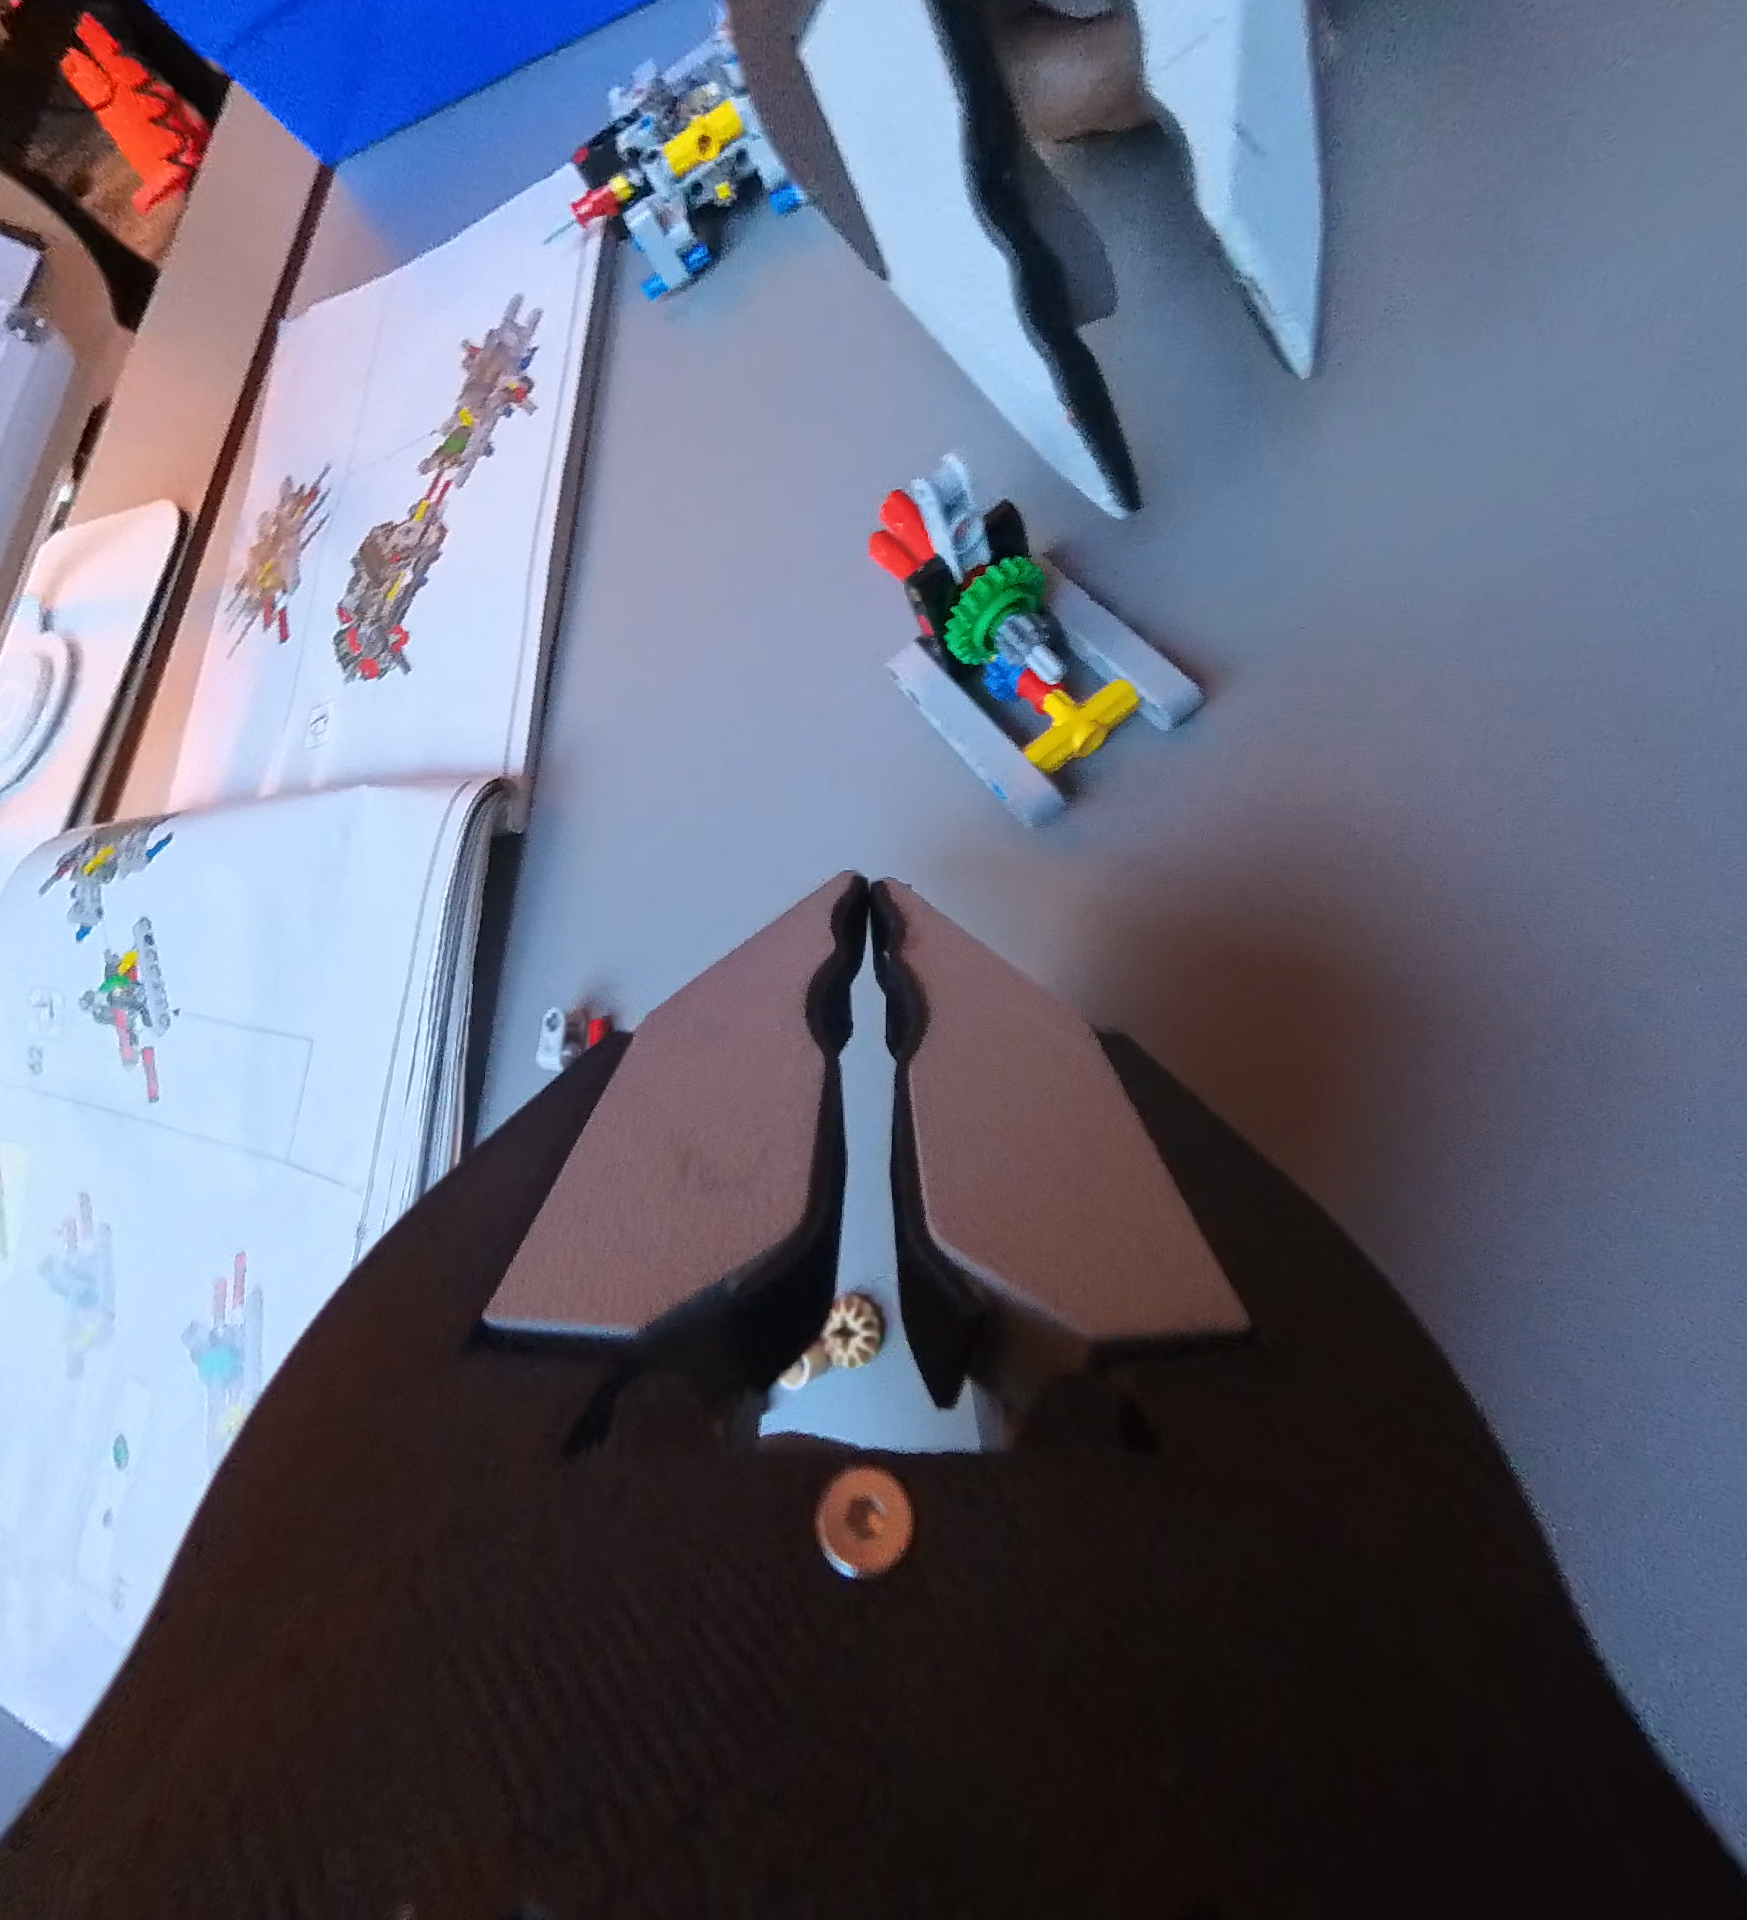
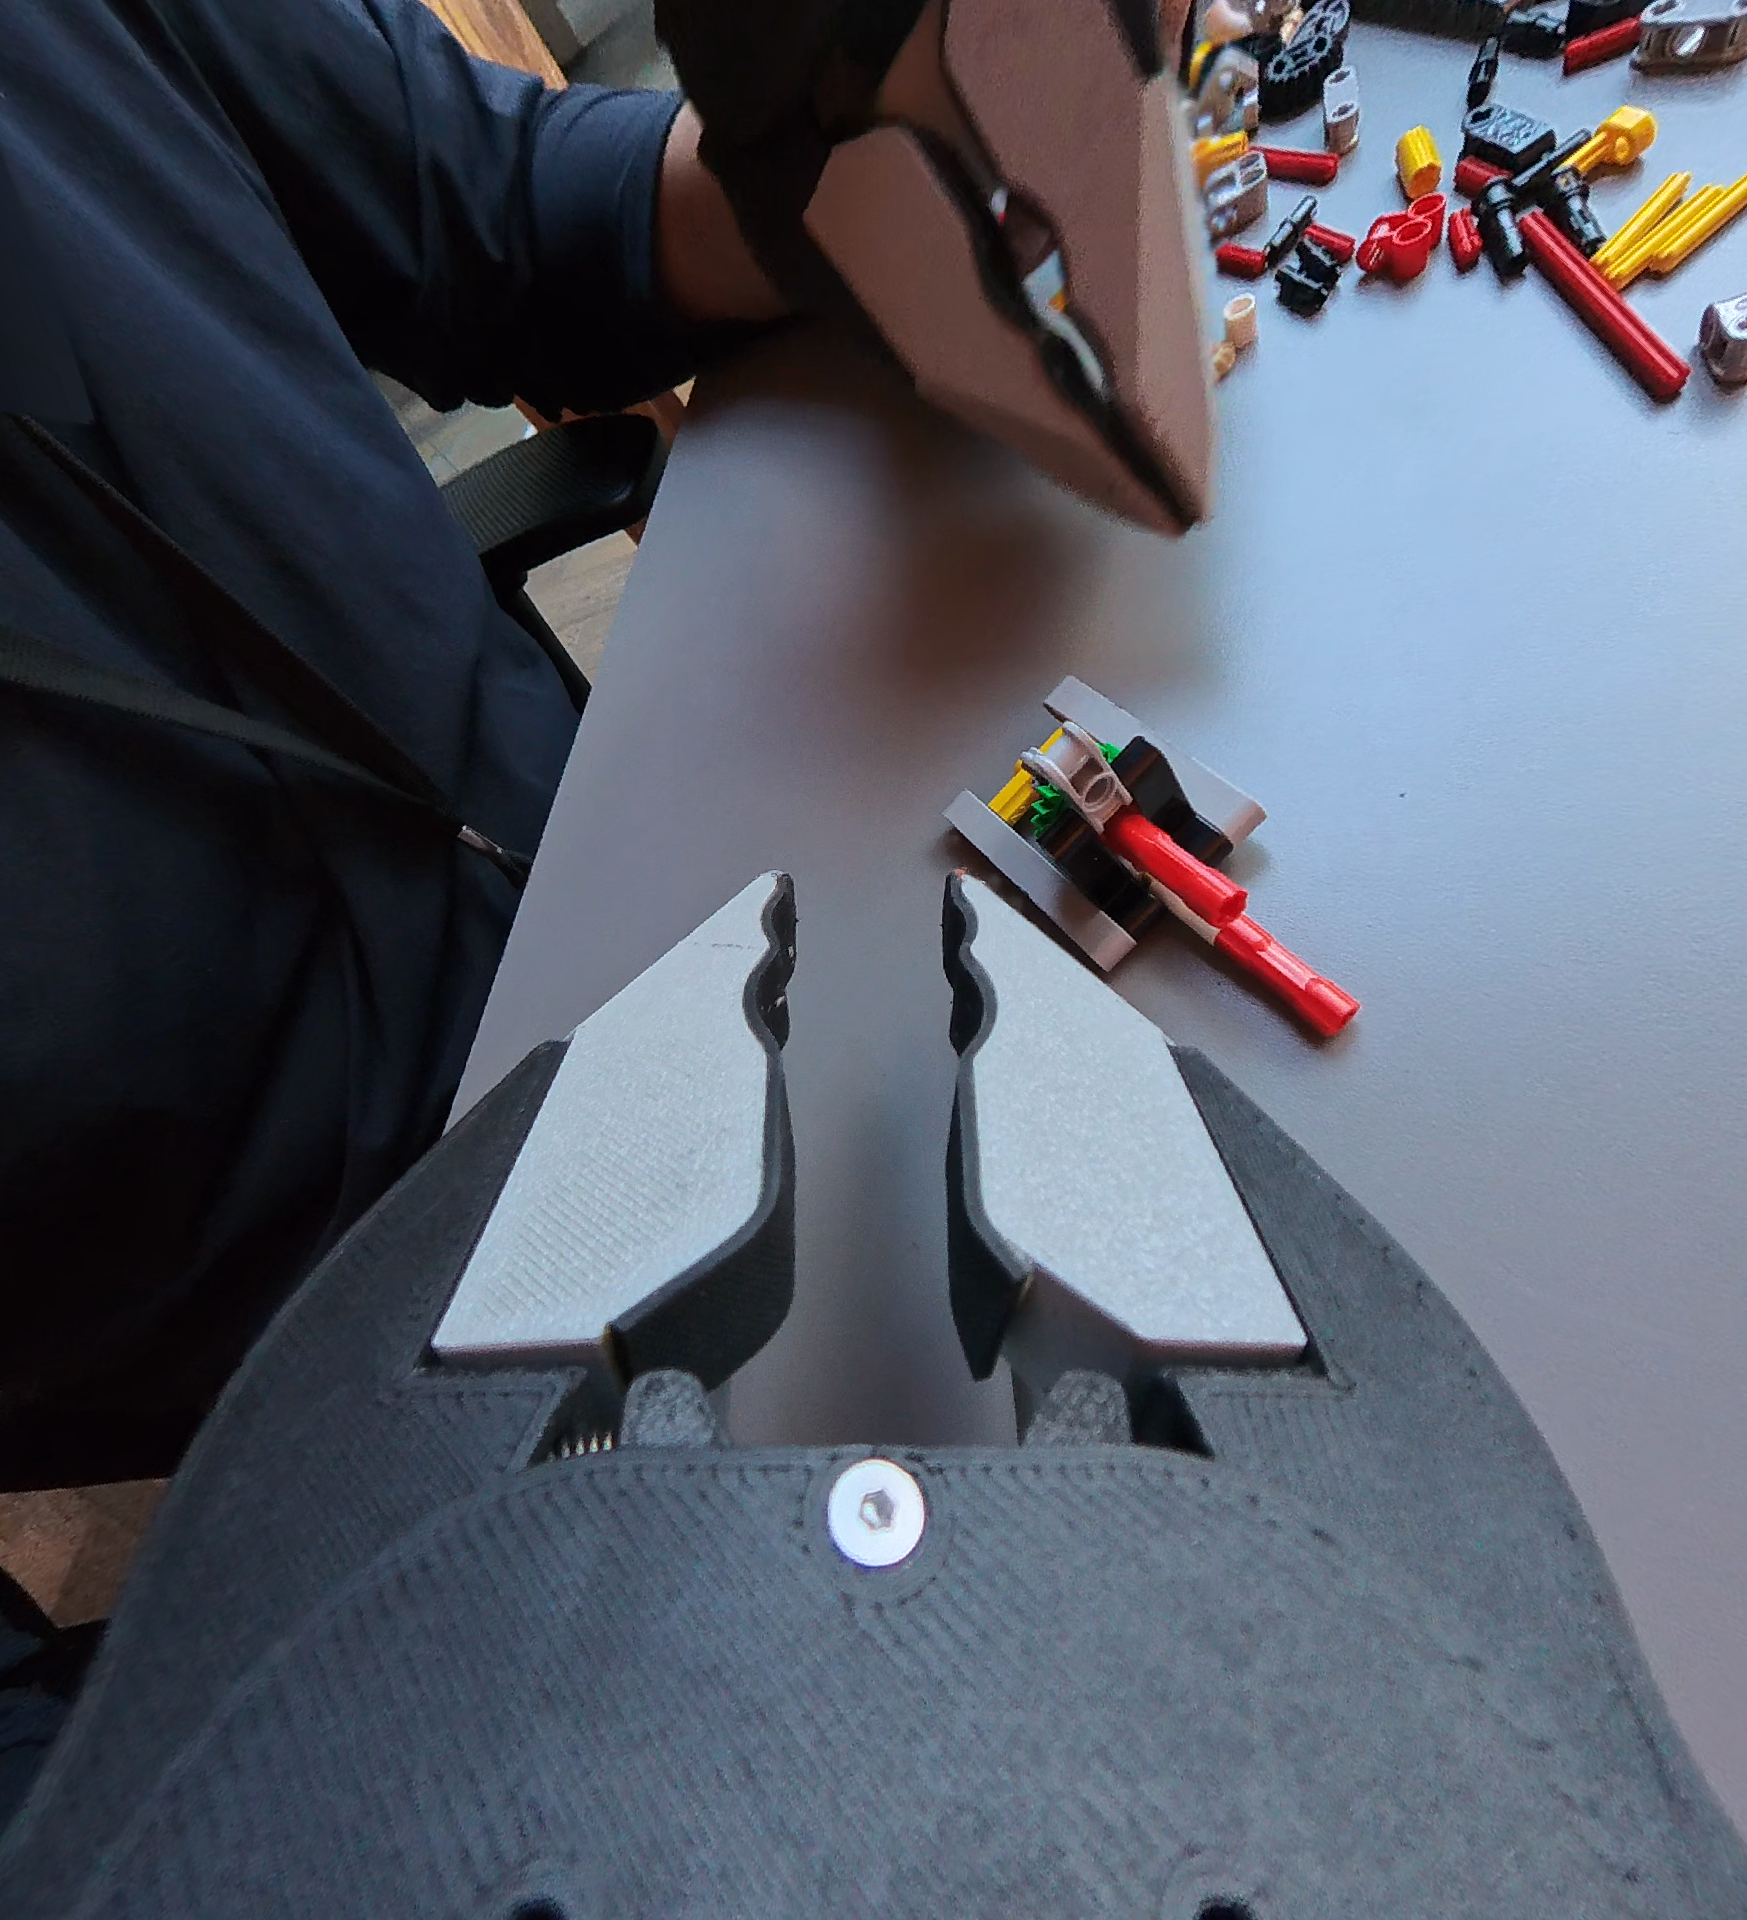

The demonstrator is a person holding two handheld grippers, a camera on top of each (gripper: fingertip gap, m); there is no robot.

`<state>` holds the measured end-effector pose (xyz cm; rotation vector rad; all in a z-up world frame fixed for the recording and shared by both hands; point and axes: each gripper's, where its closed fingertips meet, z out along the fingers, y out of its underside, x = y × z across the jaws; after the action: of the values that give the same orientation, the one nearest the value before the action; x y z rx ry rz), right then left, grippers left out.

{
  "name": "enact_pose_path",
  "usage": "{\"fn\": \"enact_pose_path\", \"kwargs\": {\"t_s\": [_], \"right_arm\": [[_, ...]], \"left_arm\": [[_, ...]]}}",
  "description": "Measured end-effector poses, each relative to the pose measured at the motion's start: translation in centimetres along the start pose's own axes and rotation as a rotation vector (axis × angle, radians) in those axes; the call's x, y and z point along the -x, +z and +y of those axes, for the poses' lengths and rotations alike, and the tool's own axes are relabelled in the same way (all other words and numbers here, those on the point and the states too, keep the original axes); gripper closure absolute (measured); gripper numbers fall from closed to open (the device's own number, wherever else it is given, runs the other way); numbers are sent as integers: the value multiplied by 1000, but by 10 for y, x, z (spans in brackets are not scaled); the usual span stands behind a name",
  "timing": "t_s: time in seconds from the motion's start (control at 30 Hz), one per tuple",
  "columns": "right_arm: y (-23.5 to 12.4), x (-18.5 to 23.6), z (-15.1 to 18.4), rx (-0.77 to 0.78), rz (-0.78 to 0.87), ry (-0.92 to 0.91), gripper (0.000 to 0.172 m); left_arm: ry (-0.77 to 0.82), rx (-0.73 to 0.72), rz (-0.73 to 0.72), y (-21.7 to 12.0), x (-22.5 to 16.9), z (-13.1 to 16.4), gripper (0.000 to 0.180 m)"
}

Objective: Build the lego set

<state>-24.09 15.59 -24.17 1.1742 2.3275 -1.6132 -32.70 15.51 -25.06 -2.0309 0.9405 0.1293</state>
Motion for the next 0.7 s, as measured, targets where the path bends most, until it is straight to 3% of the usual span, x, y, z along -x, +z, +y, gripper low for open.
{"fn": "enact_pose_path", "kwargs": {"t_s": [0.37,0.57,0.7], "right_arm": [[-33,-15,-26,-191,245,-93,148],[-76,-7,-41,-435,355,-67,149],[-103,3,-32,-555,405,-26,149]], "left_arm": [[97,29,94,20,-37,-10,180],[70,-12,105,31,-46,-25,180],[42,3,87,47,-58,-48,180]]}}
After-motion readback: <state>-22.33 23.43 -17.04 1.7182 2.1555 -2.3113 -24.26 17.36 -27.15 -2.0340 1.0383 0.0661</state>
